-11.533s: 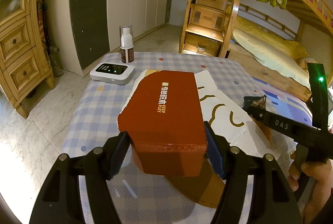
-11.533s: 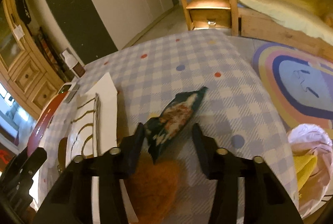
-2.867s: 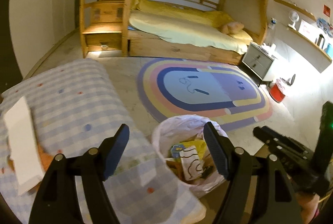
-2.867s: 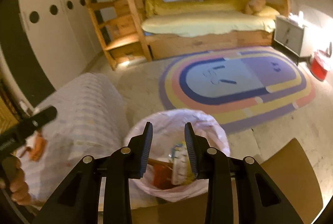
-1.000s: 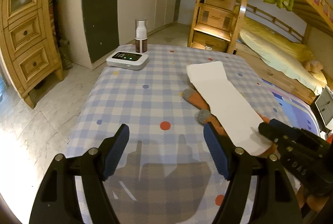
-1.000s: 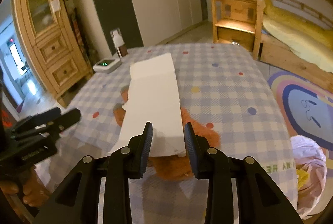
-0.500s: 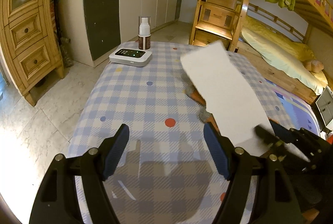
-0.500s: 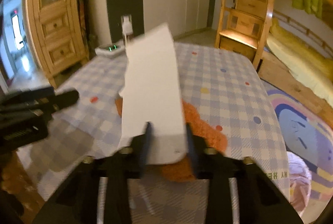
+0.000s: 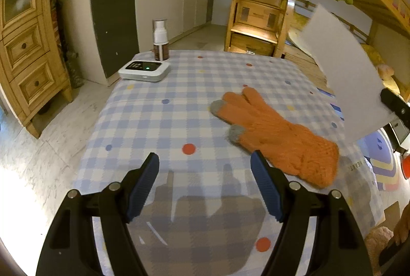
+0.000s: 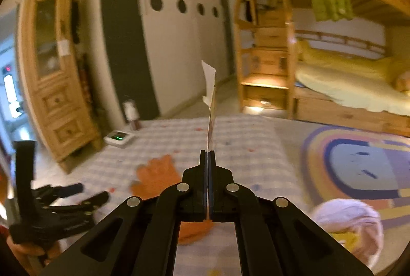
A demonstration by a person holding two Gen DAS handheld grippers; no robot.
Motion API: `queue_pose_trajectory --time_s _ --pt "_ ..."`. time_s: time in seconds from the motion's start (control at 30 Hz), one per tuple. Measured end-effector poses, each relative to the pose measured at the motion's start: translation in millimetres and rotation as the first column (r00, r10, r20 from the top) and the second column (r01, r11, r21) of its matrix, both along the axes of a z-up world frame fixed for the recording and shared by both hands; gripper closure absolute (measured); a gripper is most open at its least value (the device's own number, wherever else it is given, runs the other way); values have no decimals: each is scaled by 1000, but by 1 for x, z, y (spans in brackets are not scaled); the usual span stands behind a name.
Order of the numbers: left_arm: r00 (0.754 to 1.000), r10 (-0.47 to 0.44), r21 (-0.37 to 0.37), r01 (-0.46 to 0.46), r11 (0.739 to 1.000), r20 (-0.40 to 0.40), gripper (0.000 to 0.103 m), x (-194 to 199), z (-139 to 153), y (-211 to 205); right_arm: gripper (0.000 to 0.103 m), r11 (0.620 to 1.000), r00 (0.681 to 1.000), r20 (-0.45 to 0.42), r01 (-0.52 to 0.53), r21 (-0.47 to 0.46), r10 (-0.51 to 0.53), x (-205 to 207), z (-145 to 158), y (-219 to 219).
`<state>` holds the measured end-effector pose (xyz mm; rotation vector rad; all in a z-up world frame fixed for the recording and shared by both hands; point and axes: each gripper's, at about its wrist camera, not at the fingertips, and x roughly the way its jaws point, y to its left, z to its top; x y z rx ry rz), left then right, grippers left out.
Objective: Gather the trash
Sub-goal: 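Close the left tool on the orange knit glove while the right tool holds the strip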
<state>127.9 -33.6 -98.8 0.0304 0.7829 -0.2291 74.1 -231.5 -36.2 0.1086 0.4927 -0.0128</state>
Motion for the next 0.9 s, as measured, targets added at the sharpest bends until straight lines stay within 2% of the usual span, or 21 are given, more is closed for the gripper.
queue_pose_trajectory --time_s 0.17,0.33,0.47,0.57,0.67,0.8,0.9 --pt "1000 -12 -4 12 1000 -8 31 2 -1 -6 103 1000 993 -116 -20 -12 18 11 -16 -1" --pt "1000 -1 -10 1 1000 -6 31 3 0 -3 103 989 981 -129 -141 38 145 5 -17 6" --pt "1000 20 -33 -21 999 -13 31 3 2 6 103 946 945 -139 -272 175 298 5 -20 20" --pt "999 29 -41 -30 999 -18 29 2 2 10 103 933 931 -131 -316 172 340 1 -19 34" --pt "999 26 -33 -27 999 -20 24 2 1 11 103 951 948 -111 -287 112 299 -3 -15 39" --pt "999 13 -34 -14 999 -41 22 6 -4 7 103 984 981 -84 -172 34 175 -9 -12 26" --pt "998 2 -41 -5 999 -65 22 11 -8 0 103 993 986 -117 -117 -10 115 -6 -16 19"
